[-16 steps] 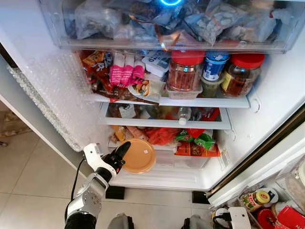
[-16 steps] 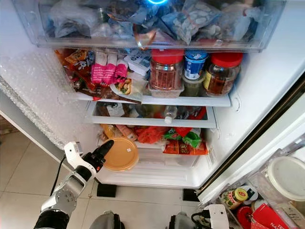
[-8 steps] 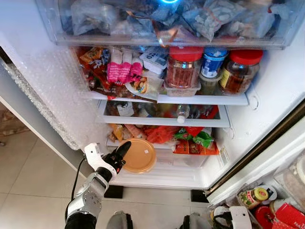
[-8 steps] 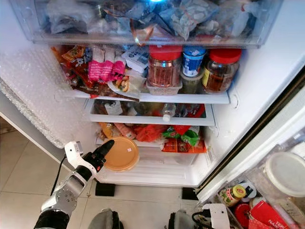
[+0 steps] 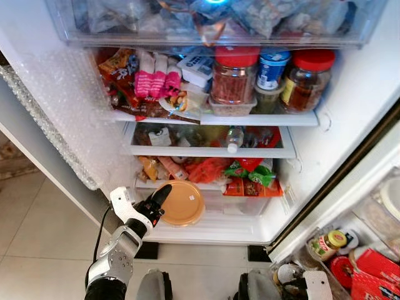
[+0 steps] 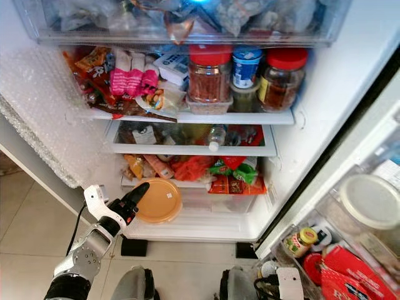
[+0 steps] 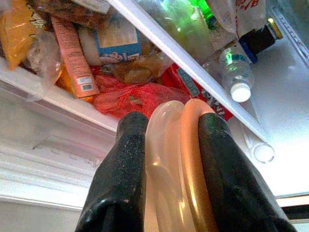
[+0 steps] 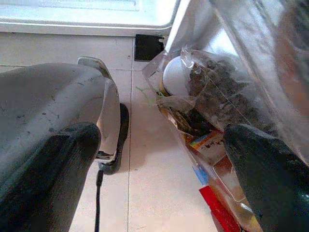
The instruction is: Restocking fridge
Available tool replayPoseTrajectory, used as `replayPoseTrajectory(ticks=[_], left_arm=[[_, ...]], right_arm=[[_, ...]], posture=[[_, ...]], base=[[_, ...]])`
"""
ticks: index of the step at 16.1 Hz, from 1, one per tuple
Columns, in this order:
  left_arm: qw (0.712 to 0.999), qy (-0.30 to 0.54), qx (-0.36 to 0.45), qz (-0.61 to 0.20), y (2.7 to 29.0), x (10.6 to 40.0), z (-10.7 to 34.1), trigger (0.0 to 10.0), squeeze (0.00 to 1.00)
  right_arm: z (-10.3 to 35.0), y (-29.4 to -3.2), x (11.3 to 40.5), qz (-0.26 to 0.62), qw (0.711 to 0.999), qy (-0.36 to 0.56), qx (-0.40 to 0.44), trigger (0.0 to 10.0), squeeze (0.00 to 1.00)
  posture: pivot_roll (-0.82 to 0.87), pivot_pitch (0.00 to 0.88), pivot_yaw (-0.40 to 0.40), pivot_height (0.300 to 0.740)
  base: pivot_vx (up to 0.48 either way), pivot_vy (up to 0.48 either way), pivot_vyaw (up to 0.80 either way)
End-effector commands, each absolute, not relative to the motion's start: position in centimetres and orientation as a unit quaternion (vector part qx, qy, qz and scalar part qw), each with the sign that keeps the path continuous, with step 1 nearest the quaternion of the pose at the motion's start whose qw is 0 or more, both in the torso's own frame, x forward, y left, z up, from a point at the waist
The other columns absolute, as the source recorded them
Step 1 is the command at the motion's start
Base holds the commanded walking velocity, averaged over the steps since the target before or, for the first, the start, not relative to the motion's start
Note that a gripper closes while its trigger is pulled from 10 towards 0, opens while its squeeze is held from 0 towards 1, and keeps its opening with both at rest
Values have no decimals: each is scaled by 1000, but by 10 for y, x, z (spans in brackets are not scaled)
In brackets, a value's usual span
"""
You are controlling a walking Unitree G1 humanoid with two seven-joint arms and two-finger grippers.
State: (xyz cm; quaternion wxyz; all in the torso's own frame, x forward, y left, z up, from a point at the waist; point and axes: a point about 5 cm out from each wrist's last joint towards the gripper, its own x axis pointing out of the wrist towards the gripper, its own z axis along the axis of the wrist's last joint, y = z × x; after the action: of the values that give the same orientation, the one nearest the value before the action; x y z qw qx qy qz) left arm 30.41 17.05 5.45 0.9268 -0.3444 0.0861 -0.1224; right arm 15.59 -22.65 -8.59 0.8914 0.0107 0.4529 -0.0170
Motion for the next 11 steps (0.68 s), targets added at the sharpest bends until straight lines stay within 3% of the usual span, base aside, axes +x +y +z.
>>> replayPoseTrajectory(ticks=[1, 11], left_arm=[[927, 59, -348, -127, 171, 309, 66, 10000, 0], [923, 60, -352, -142, 168, 311, 69, 10000, 0]], right_arm=[[-95, -217, 138, -8, 875, 483, 29, 10000, 0], [-96, -216, 137, -11, 875, 483, 31, 10000, 0]], posture=[[-23, 143, 24, 635], [-23, 151, 28, 635]], base=[[0, 0, 0], [0, 0, 0]])
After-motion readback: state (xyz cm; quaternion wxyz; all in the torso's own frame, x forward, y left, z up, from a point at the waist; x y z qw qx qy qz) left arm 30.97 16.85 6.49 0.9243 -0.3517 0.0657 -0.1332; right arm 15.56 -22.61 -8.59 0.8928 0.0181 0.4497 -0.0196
